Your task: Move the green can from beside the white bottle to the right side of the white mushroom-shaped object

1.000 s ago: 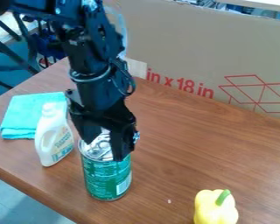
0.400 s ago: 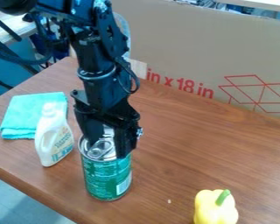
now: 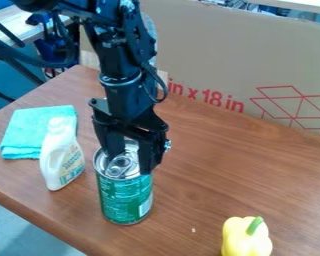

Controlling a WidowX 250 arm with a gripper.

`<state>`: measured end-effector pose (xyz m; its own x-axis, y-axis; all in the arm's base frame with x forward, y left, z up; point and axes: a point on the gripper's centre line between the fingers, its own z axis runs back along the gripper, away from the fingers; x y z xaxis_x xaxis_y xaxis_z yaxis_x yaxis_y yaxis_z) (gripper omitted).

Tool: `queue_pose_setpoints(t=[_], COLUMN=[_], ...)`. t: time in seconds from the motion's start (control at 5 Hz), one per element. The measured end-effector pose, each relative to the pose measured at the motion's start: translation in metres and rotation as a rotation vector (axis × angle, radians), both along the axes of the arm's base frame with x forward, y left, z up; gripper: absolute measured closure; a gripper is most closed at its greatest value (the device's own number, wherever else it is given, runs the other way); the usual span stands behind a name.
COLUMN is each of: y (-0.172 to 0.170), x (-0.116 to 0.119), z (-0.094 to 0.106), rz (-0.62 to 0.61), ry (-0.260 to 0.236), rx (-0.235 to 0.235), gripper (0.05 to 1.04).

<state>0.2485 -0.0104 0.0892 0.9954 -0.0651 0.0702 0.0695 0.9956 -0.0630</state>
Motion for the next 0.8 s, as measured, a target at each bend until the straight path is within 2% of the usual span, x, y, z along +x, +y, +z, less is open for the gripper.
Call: queue_pose_setpoints(t=[0.2,0.4,0.6,0.8], y=[0.003,0.006,-0.003,-0.017], x=[0.013,0.047,0.09,0.119], z=[-0.004,-0.001,0.018,0.041], rz=[0.023,-0.019,-0.198,-0.342], ry=[-0.024,-0.102,-0.288,-0.471], rx=[-0.018,-0.002,0.08,0.105], gripper=[0.083,0.083,0.083,0.083])
